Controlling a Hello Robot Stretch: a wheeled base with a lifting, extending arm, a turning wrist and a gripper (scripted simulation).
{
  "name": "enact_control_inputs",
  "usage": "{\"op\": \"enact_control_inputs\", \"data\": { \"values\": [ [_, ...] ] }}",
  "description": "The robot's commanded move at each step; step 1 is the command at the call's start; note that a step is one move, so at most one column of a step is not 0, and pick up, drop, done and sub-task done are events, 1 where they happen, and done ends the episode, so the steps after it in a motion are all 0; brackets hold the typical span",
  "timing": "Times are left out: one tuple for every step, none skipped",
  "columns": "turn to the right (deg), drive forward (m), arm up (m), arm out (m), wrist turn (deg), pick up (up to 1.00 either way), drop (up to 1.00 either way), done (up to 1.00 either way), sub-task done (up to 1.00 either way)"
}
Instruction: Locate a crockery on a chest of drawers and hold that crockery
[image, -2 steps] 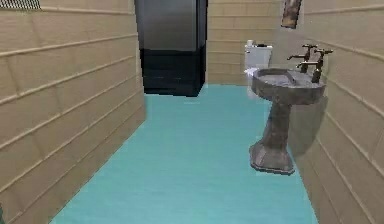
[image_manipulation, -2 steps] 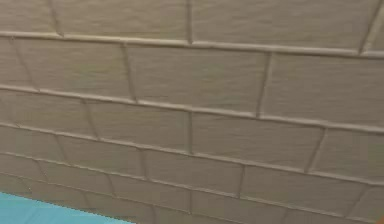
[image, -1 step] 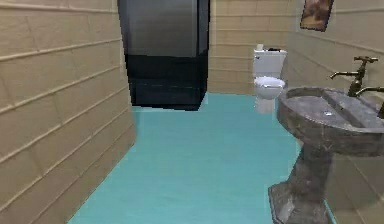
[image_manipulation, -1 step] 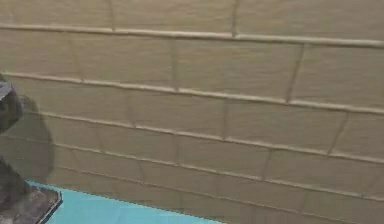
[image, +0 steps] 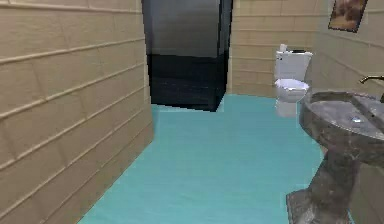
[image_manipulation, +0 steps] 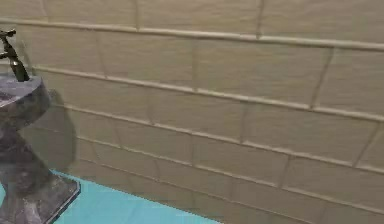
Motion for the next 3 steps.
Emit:
{"op": "enact_control_inputs", "data": {
  "values": [
    [0.0,0.95,0.00,0.00,0.0,0.00,0.00,0.00,0.00],
    [-9.0,0.00,0.00,0.00,0.0,0.00,0.00,0.00,0.00],
    [0.0,1.00,0.00,0.00,0.0,0.00,0.00,0.00,0.00]
  ]
}}
